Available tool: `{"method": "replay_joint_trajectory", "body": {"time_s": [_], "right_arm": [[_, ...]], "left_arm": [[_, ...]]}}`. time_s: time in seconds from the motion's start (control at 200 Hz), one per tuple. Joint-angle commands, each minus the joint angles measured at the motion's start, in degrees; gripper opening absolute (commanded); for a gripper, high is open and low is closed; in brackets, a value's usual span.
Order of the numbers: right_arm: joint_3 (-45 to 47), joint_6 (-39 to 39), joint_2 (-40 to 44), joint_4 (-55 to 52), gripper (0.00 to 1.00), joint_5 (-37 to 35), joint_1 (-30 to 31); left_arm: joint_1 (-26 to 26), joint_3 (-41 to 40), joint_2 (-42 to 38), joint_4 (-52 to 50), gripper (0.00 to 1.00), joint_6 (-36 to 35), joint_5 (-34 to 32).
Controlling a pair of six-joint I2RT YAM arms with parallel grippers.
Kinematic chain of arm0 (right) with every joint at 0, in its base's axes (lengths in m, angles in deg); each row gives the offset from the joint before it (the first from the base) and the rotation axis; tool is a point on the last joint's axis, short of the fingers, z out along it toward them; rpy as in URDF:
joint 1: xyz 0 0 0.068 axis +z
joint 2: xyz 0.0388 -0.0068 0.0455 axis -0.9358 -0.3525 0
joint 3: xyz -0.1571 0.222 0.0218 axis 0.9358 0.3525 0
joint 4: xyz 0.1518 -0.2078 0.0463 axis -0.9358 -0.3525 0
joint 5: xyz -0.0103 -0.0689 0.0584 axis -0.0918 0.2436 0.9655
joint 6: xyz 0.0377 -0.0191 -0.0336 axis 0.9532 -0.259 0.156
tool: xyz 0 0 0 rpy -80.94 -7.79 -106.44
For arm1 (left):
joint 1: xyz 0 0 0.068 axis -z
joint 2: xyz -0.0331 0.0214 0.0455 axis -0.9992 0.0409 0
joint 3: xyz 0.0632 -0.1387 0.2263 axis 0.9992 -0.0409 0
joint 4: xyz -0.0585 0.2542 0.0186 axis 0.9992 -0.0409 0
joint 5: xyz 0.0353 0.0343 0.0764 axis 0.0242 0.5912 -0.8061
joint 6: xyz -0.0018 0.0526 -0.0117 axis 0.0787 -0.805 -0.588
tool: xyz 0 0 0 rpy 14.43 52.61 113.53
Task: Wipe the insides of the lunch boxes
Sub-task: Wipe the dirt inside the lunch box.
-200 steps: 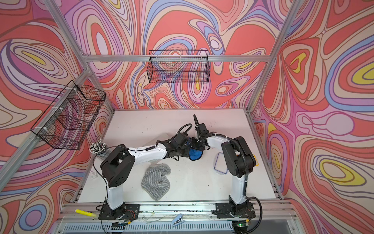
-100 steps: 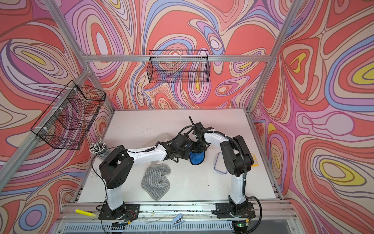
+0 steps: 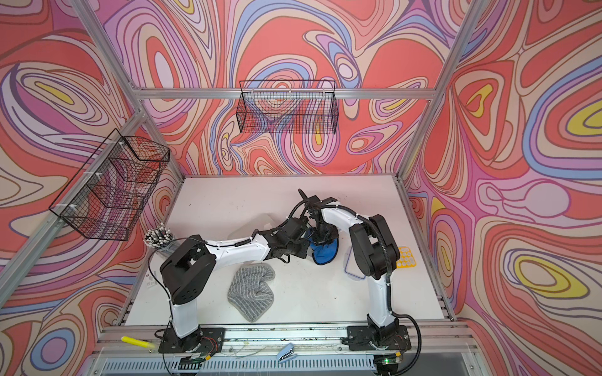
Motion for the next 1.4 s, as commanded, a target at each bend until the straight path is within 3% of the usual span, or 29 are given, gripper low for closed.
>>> {"method": "replay_joint_trajectory", "body": {"time_s": [0.0, 0.486, 0.987, 1.242, 1.392], "right_arm": [[0.5, 1.8, -3.4, -0.6, 0.0, -15.0, -1.1], [3.9, 9.5, 0.3, 18.4, 0.0, -15.2, -1.8], [17.8, 26.2, 2.6, 41.7, 0.0, 9.7, -2.2], [22.5, 29.3, 2.7, 49.7, 0.0, 19.6, -2.2], [24.1, 27.4, 3.4, 47.2, 0.0, 23.2, -1.7]], "left_arm": [[0.4, 0.1, -2.4, -0.5, 0.0, -0.9, -0.4], [1.6, 1.6, 0.9, -1.4, 0.0, 0.9, 3.8], [1.5, -0.5, 0.6, 3.9, 0.0, 4.1, 6.7], [1.4, -1.1, 0.6, 6.3, 0.0, 4.6, 8.6], [0.5, -1.6, 0.7, 8.0, 0.0, 6.3, 9.3]]}}
